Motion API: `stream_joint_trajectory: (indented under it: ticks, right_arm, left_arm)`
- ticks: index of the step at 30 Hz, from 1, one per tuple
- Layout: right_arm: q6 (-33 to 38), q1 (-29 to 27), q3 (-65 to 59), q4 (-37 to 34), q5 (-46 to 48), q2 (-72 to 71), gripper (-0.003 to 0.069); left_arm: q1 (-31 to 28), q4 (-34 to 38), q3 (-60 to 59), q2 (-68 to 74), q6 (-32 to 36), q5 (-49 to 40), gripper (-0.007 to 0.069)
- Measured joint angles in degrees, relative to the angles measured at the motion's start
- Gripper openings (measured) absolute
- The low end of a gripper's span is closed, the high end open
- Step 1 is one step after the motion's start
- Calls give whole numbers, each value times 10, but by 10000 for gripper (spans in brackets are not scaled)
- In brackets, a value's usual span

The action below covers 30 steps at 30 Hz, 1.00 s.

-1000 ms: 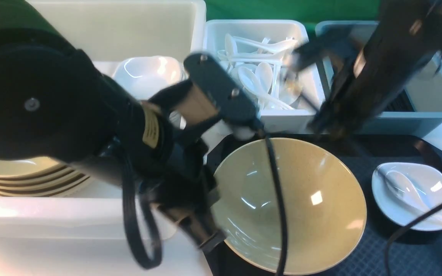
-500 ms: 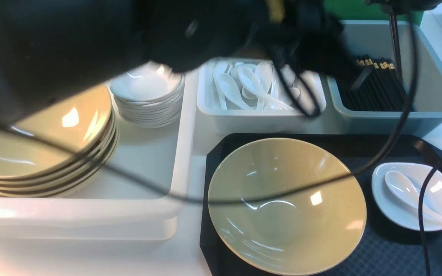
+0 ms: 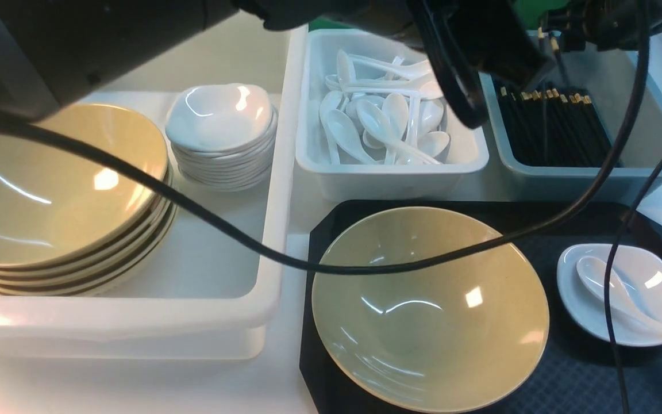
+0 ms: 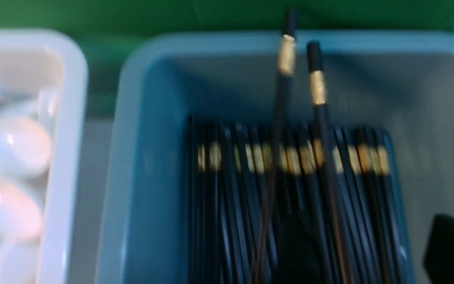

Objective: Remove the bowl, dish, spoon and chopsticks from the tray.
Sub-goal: Use the right arm to put the chopsticks into the small storage box on the right, then use the right arm to grab the soup spoon in the middle

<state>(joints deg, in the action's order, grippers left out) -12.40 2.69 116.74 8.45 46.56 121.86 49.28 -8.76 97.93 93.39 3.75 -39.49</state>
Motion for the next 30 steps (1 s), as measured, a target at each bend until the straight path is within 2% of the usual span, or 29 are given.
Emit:
stream_joint_trajectory:
  ticks: [2, 7, 12, 18, 19, 20, 24, 26, 30]
  right_arm:
    - [56, 0, 41, -10, 72, -11, 561]
    - [151, 0, 102, -18, 218, -57, 580]
    - [179, 0, 63, -28, 247, -148, 556]
    - [187, 0, -130, -40, 249, -291, 536]
    - [188, 0, -215, -42, 250, -341, 533]
    - [189, 0, -234, -43, 250, -346, 533]
    - [196, 0, -415, -50, 251, -418, 531]
    - [198, 0, -498, -53, 244, -430, 531]
    - [198, 0, -580, -53, 189, -428, 531]
  left_arm:
    - [0, -5, 0, -4, 0, 4, -11]
    - [0, -4, 0, -25, 0, 6, -11]
    - [0, 1, 0, -34, 0, -29, -11]
    - [0, 7, -3, -34, 0, -92, -11]
    - [0, 16, -14, -38, 9, -101, -11]
    - [0, 20, -16, -40, 10, -102, -11]
    - [0, 73, -55, -49, 56, -105, -11]
    - [0, 119, -80, -51, 102, -97, -11]
    - [0, 191, -105, -51, 168, -87, -11]
